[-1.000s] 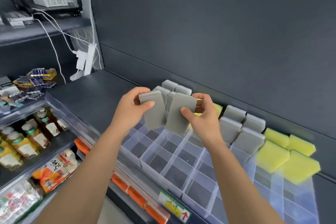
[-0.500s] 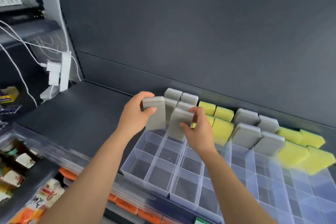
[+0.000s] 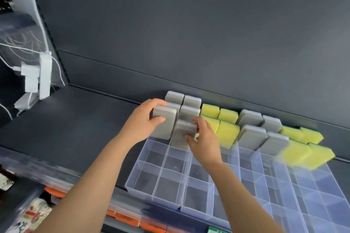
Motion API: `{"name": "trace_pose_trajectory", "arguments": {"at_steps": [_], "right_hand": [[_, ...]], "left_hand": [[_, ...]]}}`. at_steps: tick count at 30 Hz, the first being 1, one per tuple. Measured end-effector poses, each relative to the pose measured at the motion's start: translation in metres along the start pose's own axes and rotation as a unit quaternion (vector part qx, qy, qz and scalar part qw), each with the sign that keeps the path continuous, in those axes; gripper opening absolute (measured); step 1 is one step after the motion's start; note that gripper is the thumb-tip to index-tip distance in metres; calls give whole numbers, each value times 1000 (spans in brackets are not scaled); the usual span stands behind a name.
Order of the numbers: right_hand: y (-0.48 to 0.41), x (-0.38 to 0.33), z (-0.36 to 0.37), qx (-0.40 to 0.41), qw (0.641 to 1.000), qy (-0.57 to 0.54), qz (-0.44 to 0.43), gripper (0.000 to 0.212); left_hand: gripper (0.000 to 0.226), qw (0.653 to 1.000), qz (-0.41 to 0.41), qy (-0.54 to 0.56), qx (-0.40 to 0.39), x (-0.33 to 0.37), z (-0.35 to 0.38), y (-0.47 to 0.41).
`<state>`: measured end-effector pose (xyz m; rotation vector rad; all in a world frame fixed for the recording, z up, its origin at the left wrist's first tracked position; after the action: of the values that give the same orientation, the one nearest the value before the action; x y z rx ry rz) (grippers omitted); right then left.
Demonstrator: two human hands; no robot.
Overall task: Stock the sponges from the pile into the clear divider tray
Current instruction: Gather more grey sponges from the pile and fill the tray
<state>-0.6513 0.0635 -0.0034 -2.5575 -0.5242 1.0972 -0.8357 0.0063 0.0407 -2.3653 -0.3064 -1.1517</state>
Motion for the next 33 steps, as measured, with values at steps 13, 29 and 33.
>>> {"name": "trace_pose_trajectory", "arguments": {"at_steps": [13, 29, 33], "right_hand": [[0, -1, 1, 7, 1000, 12, -12, 39], [0, -4, 0, 16, 997, 49, -60, 41], [5, -4, 1, 11, 996, 66, -61, 46]], "left_hand": [[32, 999, 26, 17, -34, -3, 9, -7], [31, 990, 86, -103, -35, -27, 30, 3], [33, 986, 99, -133, -28, -27, 29, 4]]}}
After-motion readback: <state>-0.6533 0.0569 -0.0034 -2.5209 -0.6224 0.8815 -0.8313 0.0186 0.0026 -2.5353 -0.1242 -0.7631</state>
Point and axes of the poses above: each hand's wrist, its own y-axis away from the middle knuckle, its own z-axis out of the palm, x = y × z, the point moved 5 cm from there along -y, towards the middle knuckle, and after that the axes turned 13 degrees about x, right-handed, at the moved point
